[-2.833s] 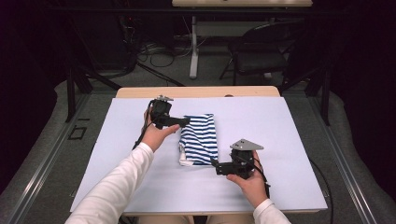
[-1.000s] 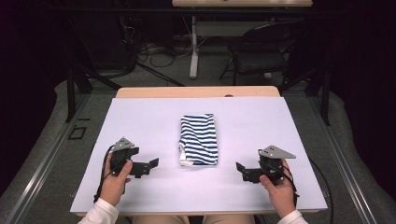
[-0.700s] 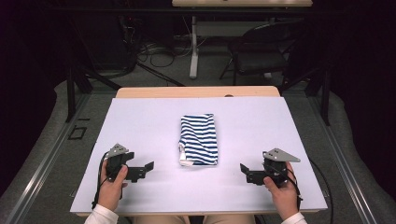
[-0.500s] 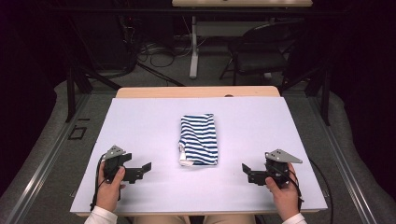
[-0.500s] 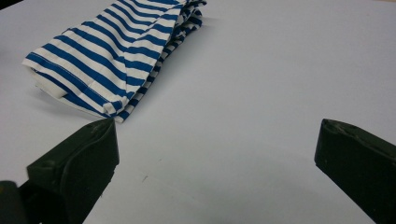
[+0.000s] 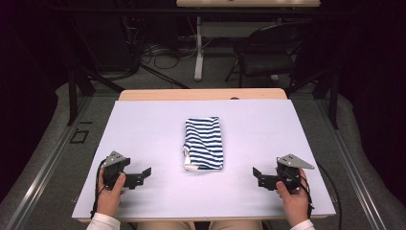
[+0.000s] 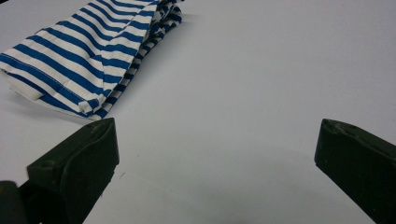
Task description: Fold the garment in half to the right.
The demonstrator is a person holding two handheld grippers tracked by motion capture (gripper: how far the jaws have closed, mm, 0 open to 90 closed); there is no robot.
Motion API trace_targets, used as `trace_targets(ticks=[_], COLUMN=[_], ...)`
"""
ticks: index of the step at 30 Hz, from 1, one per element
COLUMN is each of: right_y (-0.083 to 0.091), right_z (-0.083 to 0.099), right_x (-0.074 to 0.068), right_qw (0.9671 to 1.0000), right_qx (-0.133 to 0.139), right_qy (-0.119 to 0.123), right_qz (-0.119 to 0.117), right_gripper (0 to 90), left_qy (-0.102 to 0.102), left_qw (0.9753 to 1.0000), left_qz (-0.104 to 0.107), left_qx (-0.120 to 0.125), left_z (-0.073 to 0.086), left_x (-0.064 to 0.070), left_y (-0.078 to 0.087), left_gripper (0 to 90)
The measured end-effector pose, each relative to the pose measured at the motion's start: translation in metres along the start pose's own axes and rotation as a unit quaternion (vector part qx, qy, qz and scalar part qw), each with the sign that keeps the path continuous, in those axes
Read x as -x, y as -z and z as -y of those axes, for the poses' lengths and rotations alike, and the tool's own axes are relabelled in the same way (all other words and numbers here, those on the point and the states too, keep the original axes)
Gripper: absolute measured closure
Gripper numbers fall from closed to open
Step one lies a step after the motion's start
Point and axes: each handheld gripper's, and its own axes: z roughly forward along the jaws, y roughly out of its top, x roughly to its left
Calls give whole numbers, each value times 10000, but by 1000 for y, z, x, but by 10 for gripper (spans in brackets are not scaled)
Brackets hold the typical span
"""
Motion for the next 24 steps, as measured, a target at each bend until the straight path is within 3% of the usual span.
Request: trace_targets(ticks=[4,15,24], right_y=[0,0,0], right_z=[1,3,4], right_x=[2,6,8], right_qw=[10000,9998,9998], right_qx=[31,52,54], right_qy=[-32,-129,-142], right_qz=[56,147,163], right_gripper=[0,0,0], left_qy=[21,320,342], left_qw=[10000,9990,9990], left_qz=[29,141,112], left_qx=[41,284,278], left_z=[2,5,6], left_x=[-3,-10,-12], left_y=[-1,0,0], left_gripper=[5,5,5])
